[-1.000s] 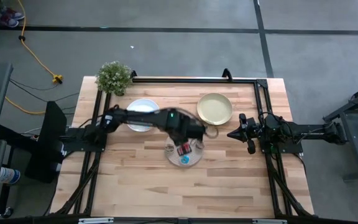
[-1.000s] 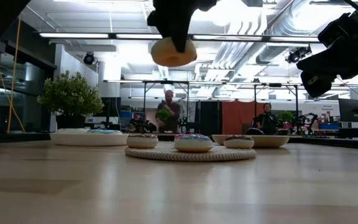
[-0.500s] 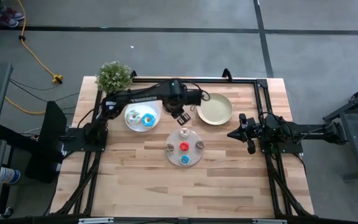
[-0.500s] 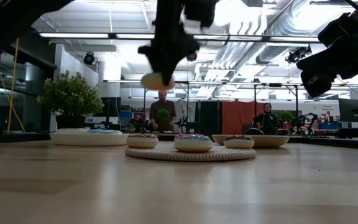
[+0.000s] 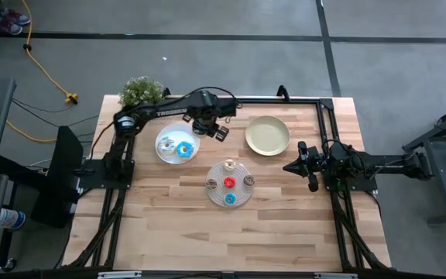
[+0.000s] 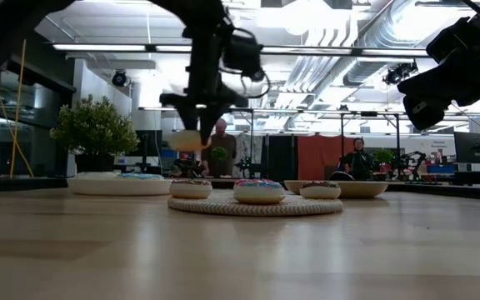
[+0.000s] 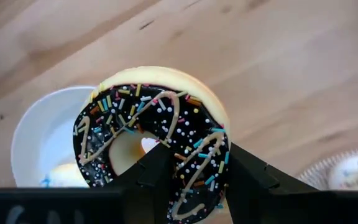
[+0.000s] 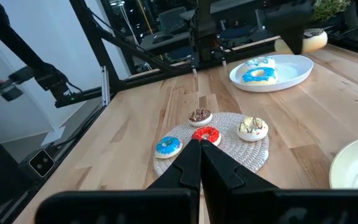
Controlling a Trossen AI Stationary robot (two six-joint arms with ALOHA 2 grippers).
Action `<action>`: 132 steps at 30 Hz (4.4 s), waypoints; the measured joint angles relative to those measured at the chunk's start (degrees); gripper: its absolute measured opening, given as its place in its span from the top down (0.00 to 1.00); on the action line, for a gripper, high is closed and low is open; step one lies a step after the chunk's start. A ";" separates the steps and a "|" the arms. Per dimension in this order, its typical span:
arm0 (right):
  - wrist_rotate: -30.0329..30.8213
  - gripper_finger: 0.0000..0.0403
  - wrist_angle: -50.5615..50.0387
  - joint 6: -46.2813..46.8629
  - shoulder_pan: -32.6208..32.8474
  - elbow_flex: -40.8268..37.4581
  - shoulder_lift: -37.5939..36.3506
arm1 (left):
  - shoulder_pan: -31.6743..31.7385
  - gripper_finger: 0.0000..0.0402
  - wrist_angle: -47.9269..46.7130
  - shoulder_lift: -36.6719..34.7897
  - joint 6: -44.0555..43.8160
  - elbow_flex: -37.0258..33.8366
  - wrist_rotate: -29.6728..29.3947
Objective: Pick & Place donuts
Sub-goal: Put the big black donut on the white plate, then put the small chocolate brown donut on the brown plate
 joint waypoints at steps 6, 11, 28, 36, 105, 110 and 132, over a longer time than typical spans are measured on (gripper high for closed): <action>0.00 1.00 -0.01 -0.02 0.02 0.00 0.00 | 1.88 0.71 3.26 -6.30 -6.40 -11.72 0.30; 0.00 1.00 0.09 0.00 0.02 0.00 0.00 | 2.61 0.71 8.02 -10.19 -9.95 -19.97 0.78; 0.00 1.00 0.10 0.00 0.00 0.00 -0.04 | 6.72 0.65 16.72 -10.78 -8.78 -27.72 -0.86; 0.00 1.00 0.11 0.00 0.02 0.00 -0.04 | 7.16 0.47 19.30 -10.74 -9.16 -31.58 -2.91; 0.00 1.00 0.00 -0.01 0.01 0.00 -0.07 | -9.84 0.42 57.28 -52.92 21.34 -56.19 0.07; 0.02 1.00 0.06 -0.02 0.01 0.00 -0.06 | -13.71 0.42 72.68 -58.41 22.96 -66.22 1.58; 0.02 1.00 0.10 0.00 0.02 0.00 -0.02 | -16.79 0.42 94.33 -84.27 28.95 -90.22 7.18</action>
